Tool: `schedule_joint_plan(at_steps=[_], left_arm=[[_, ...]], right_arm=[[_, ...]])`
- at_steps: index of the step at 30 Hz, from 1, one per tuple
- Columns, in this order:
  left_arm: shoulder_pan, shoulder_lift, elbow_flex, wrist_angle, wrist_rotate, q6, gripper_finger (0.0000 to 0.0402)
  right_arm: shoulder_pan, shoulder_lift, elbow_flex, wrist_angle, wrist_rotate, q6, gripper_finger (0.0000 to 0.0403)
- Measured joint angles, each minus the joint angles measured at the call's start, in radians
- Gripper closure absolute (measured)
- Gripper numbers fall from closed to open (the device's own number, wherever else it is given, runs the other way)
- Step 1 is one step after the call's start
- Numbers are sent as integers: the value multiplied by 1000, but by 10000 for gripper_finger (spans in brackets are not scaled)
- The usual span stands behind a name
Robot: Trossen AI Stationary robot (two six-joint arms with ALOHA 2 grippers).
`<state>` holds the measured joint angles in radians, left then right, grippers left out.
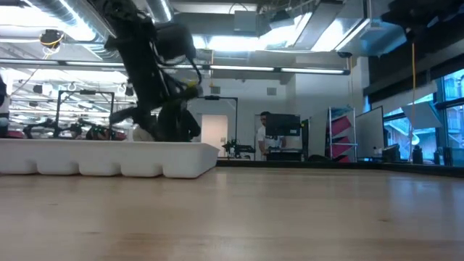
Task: Sort silverware
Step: Return to Home Position
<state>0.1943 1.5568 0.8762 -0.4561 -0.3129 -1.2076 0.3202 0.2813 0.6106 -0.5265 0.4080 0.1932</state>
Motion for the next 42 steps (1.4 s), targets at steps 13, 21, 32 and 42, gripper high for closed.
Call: schedule_joint_plan(at_steps=[13, 21, 32, 42], left_arm=[[-115, -632, -7, 4, -96, 701, 261], [-157, -1060, -264, 25, -101, 768, 261], [-157, -1558, -691, 447, -64, 955, 261], [-156, -1545, -760, 519, -64, 1109, 261]], right_arm=[[0, -171, 0, -113, 108, 43, 269], [0, -218, 0, -188, 266, 94, 269], [0, -219, -22, -205, 338, 174, 269], [0, -219, -232, -27, 349, 331, 269]])
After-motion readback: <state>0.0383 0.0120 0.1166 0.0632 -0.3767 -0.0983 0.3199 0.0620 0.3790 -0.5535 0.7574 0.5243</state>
